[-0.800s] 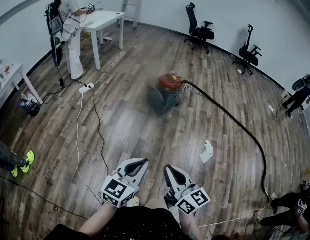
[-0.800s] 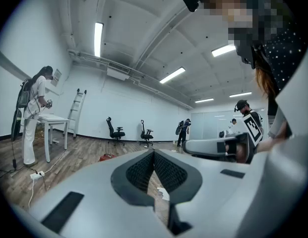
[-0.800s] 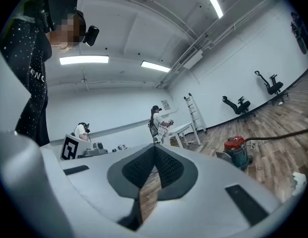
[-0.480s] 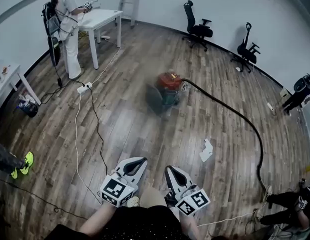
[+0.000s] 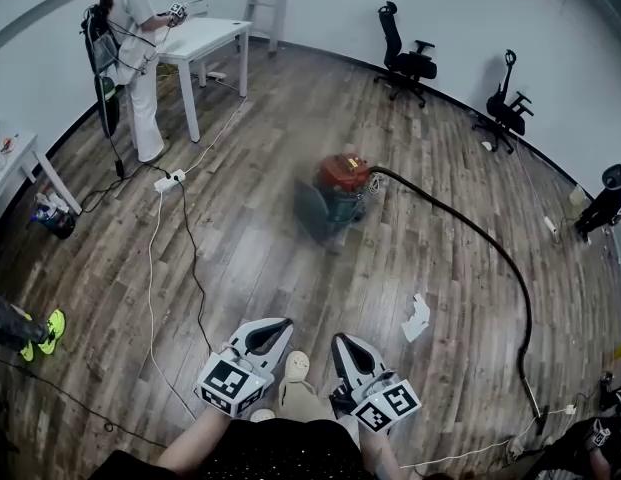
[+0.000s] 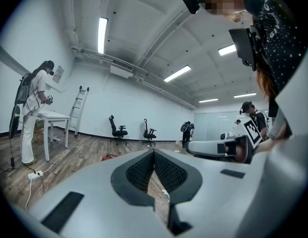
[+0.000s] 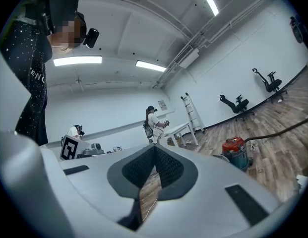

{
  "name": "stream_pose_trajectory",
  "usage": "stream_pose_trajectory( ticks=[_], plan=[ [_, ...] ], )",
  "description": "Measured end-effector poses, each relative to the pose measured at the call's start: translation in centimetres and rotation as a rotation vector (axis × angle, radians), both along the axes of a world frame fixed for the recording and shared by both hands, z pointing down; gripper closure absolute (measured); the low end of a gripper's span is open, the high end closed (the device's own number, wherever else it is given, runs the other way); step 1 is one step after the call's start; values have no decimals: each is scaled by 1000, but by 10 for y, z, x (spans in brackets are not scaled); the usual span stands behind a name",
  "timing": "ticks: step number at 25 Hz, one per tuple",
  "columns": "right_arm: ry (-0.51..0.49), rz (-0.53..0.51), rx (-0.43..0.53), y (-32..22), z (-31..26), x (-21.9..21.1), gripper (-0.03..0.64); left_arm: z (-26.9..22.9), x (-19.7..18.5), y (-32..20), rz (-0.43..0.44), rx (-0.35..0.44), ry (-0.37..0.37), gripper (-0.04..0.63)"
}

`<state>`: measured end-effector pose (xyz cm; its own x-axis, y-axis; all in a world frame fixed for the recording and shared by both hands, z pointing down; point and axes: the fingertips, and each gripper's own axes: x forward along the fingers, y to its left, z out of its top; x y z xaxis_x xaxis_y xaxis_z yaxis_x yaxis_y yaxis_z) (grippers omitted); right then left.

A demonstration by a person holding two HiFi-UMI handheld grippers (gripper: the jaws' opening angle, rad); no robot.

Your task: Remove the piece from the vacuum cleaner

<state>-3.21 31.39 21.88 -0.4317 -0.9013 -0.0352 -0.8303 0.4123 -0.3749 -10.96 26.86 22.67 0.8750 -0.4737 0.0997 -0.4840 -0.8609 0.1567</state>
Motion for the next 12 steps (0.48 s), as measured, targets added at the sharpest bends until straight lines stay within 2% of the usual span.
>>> stream_pose_trajectory(
  ticks=[7,12],
  plan=[
    [-3,-11,4,-79,-2,61,606,-1,54,-82,-17,-9,12,586],
    [1,-11,-6,-127,0,96,606,3,78,-129,-37,-24,1,586]
  ],
)
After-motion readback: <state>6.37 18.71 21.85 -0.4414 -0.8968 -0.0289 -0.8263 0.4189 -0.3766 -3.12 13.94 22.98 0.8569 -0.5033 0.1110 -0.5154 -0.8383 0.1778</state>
